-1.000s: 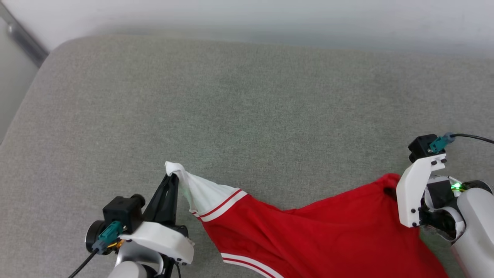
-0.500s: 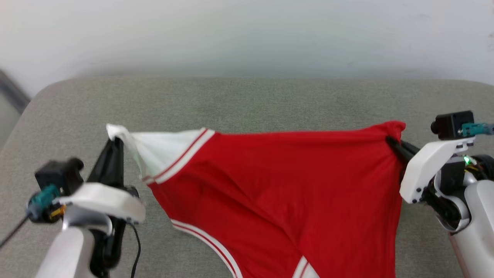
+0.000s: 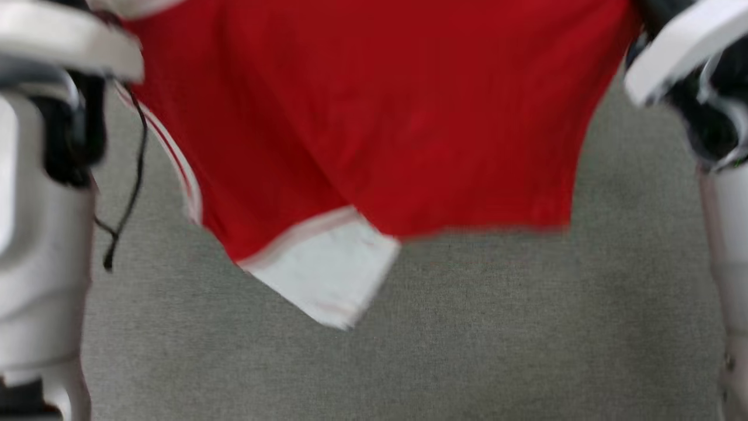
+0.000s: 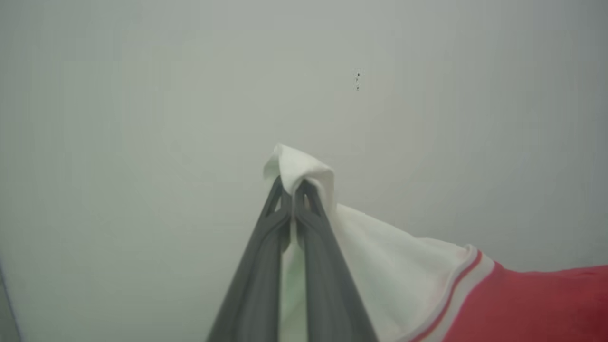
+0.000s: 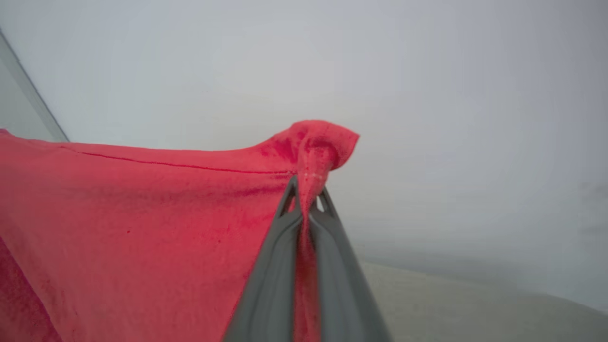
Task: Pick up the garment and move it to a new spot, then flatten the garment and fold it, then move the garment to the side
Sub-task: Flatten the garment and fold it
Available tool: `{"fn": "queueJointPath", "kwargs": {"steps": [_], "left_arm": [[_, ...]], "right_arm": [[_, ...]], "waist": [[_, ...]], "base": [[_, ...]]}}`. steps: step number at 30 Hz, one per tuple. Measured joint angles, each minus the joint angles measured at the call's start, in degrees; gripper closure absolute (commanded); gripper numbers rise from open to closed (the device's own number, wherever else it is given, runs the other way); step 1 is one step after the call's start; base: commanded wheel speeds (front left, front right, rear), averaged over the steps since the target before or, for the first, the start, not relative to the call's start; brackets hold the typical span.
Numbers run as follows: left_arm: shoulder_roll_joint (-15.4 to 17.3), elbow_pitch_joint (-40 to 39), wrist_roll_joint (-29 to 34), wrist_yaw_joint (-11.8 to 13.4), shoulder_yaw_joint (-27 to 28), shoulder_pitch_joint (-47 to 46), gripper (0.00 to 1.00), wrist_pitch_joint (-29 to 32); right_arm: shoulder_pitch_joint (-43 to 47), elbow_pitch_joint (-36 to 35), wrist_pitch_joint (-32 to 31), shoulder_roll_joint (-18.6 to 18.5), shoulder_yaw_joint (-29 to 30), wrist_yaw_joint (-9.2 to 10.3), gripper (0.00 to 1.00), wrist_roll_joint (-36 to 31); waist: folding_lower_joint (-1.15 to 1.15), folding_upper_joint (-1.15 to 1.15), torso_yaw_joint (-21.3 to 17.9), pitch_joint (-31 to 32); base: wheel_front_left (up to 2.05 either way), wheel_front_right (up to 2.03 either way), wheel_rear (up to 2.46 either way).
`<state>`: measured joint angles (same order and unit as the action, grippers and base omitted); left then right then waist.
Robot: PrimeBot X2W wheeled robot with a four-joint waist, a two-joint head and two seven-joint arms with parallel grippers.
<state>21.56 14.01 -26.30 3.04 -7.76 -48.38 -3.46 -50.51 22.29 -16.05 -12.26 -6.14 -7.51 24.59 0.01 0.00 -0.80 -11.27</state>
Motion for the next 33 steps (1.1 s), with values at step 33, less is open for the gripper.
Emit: {"fn": "queueJointPath", "kwargs": {"steps": [33], "left_arm": [[-1.78,30.39,3.82,-6.28,-5.14,-47.85,1.00,-5.00]], "right_arm": [[-49.24,26.28,13.55,1.47,-7.01,0.01,1.00,1.82]], "waist": [[0.01,0.00,-2.01,-32.63]], "base": [[0.00,0.00,0.00]]}}
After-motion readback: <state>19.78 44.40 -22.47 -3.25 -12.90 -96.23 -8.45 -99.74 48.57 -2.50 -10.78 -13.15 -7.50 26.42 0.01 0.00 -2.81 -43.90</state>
